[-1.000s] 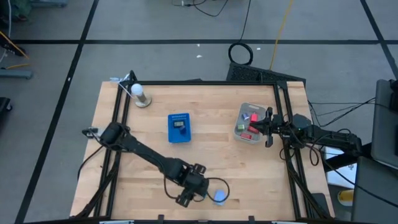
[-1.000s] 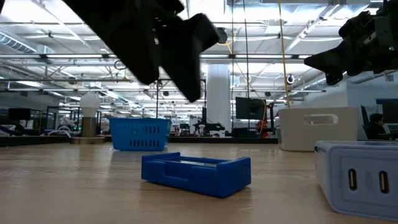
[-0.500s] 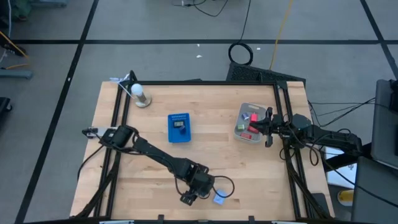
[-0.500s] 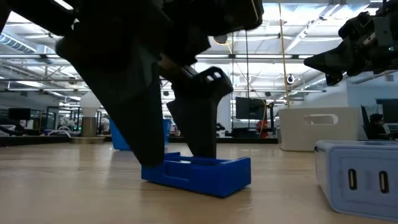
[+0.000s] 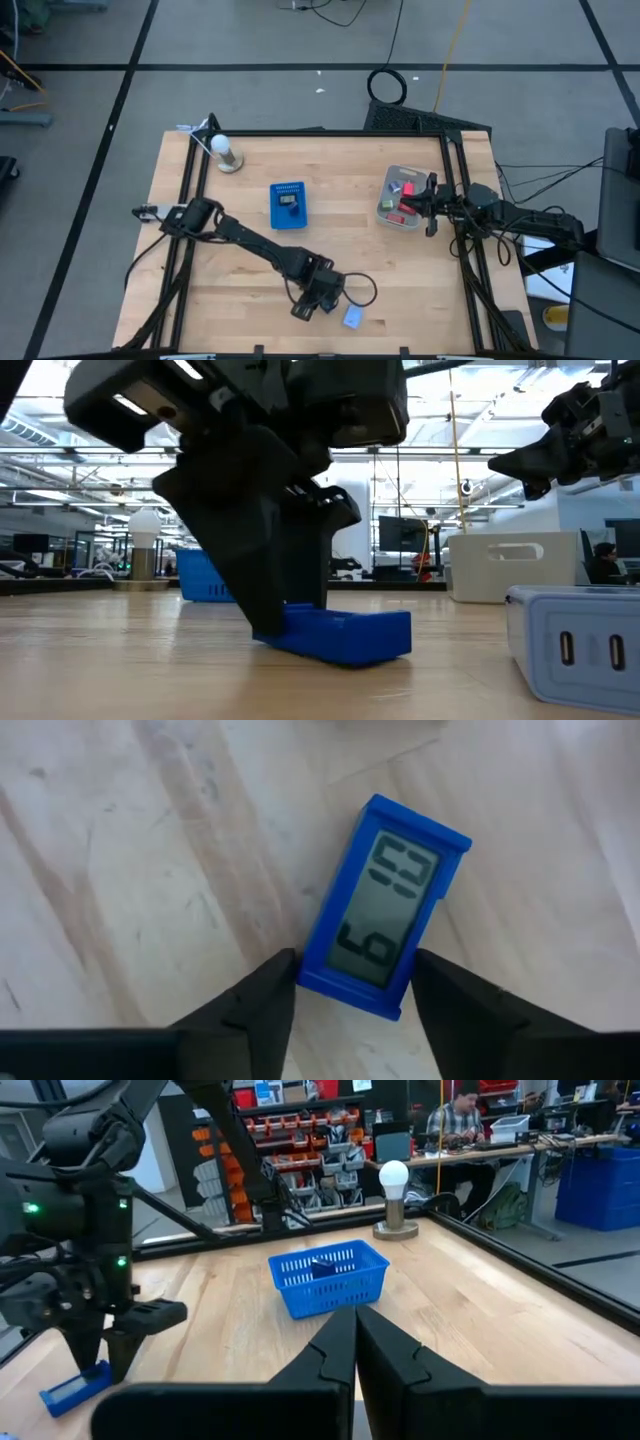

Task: Pick & Place Office items
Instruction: Put the blue digital clock into the blue bin

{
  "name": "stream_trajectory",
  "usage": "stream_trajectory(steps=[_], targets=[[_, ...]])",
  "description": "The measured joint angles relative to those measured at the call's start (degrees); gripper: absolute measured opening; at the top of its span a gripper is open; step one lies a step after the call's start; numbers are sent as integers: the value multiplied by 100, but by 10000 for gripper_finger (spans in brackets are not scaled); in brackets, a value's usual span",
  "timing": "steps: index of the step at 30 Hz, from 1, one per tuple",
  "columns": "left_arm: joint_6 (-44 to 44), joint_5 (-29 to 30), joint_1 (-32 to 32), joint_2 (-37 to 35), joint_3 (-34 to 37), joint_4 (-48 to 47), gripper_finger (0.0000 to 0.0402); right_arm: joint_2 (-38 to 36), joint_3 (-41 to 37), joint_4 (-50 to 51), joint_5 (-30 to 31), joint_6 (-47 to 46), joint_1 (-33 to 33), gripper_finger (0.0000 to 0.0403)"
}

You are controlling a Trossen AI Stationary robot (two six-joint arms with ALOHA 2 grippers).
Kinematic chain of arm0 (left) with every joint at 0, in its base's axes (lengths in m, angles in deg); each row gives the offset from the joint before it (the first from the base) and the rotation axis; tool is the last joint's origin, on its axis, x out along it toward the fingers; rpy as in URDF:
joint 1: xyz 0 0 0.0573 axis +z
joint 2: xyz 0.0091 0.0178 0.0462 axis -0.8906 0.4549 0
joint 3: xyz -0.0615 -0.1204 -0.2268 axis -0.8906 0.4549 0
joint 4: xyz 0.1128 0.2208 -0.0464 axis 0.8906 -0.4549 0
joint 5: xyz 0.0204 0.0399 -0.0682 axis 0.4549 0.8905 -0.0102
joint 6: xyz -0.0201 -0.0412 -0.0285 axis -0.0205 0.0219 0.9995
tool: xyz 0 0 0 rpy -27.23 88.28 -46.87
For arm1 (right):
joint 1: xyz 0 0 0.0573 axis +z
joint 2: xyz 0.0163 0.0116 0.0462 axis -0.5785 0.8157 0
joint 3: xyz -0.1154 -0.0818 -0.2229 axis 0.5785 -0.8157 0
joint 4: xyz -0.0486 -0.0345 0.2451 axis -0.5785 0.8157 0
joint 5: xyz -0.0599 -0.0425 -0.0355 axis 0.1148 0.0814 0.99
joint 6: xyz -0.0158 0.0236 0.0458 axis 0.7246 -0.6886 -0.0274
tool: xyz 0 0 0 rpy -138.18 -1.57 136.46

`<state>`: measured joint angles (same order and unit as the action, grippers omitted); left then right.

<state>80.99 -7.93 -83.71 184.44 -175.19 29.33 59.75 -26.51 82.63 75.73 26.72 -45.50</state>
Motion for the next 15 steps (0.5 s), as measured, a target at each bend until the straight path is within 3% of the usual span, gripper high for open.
stream_trajectory(steps=[6, 10, 15], targets=[[-430, 69, 212, -13, 62, 17, 176, 50, 0, 4, -2, -33, 0, 2], [-1120, 406, 230, -35, 79, 91, 197, 49, 0, 2, -2, -25, 0, 2], [-1290, 637, 326, -61, 80, 66, 224, 47, 0, 2, -2, 59, 0, 2]])
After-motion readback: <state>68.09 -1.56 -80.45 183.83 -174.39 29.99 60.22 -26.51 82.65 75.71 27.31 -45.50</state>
